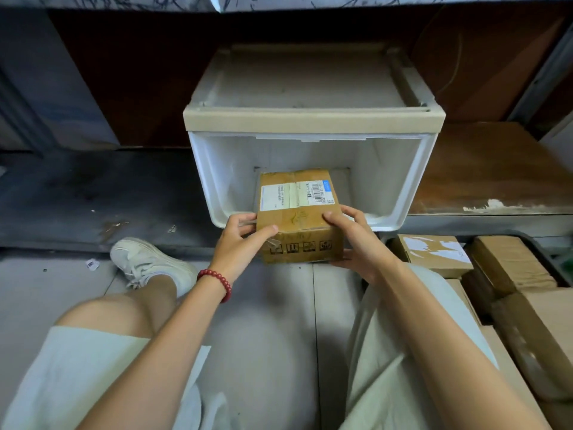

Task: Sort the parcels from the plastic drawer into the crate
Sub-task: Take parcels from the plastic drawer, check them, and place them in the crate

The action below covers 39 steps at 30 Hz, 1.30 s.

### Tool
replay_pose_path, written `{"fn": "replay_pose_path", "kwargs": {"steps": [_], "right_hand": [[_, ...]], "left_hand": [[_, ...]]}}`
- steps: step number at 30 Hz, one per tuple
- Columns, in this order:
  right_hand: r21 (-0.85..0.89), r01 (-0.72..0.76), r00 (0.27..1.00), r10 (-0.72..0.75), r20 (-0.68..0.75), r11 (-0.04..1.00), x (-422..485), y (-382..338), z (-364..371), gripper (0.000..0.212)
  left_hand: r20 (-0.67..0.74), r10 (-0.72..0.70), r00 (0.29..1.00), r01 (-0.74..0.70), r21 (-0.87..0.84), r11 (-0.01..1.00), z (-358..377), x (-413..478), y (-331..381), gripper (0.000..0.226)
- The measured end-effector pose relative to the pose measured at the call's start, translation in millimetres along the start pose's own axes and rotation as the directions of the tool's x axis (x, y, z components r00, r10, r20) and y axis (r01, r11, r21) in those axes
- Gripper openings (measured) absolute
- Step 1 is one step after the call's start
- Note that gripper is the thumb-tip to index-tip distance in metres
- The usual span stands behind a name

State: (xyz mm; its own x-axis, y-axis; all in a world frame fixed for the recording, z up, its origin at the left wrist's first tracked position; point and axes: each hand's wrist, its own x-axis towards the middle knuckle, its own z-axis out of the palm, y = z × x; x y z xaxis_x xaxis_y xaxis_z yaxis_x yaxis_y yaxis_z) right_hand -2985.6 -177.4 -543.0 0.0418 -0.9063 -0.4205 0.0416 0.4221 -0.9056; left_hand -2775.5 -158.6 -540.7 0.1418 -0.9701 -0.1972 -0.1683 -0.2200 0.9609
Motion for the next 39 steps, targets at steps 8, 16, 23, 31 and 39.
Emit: {"fn": "replay_pose_path", "kwargs": {"steps": [8, 16, 23, 31, 39], "right_hand": [[0.089, -0.014, 1.0, 0.015, -0.019, 0.996, 5.1, 2.5, -7.7, 0.031], [0.097, -0.047, 0.993, 0.058, -0.104, 0.994, 17.5, 5.6, 7.4, 0.03], [0.033, 0.08, 0.99, -0.076, -0.115, 0.996, 18.3, 3.0, 2.9, 0.043], [0.019, 0.113, 0.992, -0.112, -0.066, 0.993, 13.3, -0.8, 4.6, 0.038], [0.035, 0.107, 0.991, -0.104, -0.083, 0.994, 26.2, 11.0, 11.0, 0.038]], "left_hand": [[0.005, 0.11, 0.994, -0.11, 0.038, 0.993, 19.0, 3.5, 8.2, 0.059], [-0.069, 0.268, 0.961, -0.236, 0.3, 0.924, 27.8, 8.0, 9.9, 0.06], [-0.14, -0.025, 0.99, 0.014, -0.082, 0.997, 17.8, 21.7, 8.8, 0.032], [-0.088, -0.182, 0.979, 0.161, -0.206, 0.965, 7.9, 26.9, -2.1, 0.029], [-0.081, 0.092, 0.992, -0.09, 0.033, 0.995, 3.7, 21.3, 3.7, 0.049]]}}
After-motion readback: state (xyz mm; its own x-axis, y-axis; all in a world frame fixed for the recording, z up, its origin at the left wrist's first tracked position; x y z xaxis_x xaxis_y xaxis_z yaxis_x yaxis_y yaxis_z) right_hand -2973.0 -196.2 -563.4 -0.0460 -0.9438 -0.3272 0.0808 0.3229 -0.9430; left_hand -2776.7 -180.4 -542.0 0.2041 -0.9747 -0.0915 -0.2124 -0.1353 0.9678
